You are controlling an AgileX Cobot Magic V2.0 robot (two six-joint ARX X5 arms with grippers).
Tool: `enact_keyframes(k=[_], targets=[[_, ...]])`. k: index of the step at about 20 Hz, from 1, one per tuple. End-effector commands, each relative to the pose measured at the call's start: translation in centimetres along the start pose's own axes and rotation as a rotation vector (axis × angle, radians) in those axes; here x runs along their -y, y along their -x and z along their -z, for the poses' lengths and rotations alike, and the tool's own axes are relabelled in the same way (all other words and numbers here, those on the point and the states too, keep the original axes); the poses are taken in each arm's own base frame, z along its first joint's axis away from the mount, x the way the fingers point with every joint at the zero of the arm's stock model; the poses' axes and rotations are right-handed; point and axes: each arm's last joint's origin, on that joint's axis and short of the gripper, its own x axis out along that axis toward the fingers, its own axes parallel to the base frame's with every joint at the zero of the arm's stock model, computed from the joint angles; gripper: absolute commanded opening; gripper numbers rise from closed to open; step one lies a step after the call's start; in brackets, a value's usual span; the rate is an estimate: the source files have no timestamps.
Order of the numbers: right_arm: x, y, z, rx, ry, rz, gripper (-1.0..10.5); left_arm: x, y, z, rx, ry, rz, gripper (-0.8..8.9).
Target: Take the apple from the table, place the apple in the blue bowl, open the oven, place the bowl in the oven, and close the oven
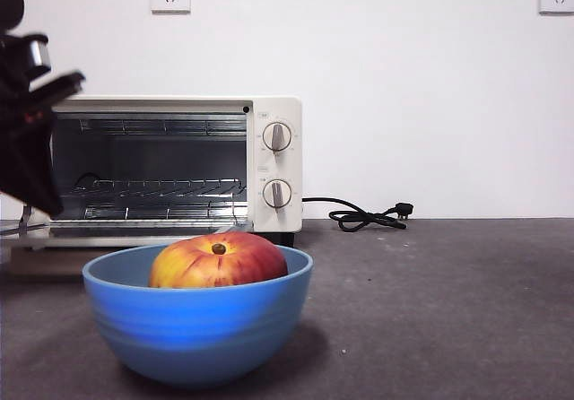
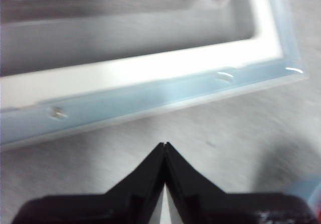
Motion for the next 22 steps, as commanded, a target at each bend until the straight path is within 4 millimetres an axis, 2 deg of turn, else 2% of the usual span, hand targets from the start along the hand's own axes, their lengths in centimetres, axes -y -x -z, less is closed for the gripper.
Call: enact_keyframes(k=[1,4,5,7,11,15,22], targets=[[0.0,-2.2,-1.1,-0.051,0.008,-0.046,0.0,0.8,1.5,0.5,0.022,-0.031,0.024,-0.06],[-0.8,-6.1,-2.6,-0.132,0.035,-0.072,0.1,1.9,4.8,1.7,0.065,-0.077,0.026,-0.06],[-1.2,-7.6,-2.9,-0.162,0.050,-0.076,0.7,2.2,6.0,2.2,0.083,-0.091,0.027,-0.06],[-2.0,-10.4,-3.4,-0.214,0.073,-0.079,2.7,2.7,7.9,3.3,0.112,-0.116,0.028,-0.06],[-2.9,-15.1,-3.9,-0.276,0.099,-0.081,2.9,3.5,10.8,5.3,0.170,-0.138,0.032,-0.06],[-3.4,-18.3,-4.0,-0.306,0.109,-0.084,2.9,3.9,12.4,6.9,0.185,-0.139,0.033,-0.05],[-3.7,-21.9,-3.6,-0.356,0.114,-0.083,2.8,4.1,13.4,8.2,0.182,-0.131,0.034,-0.05]])
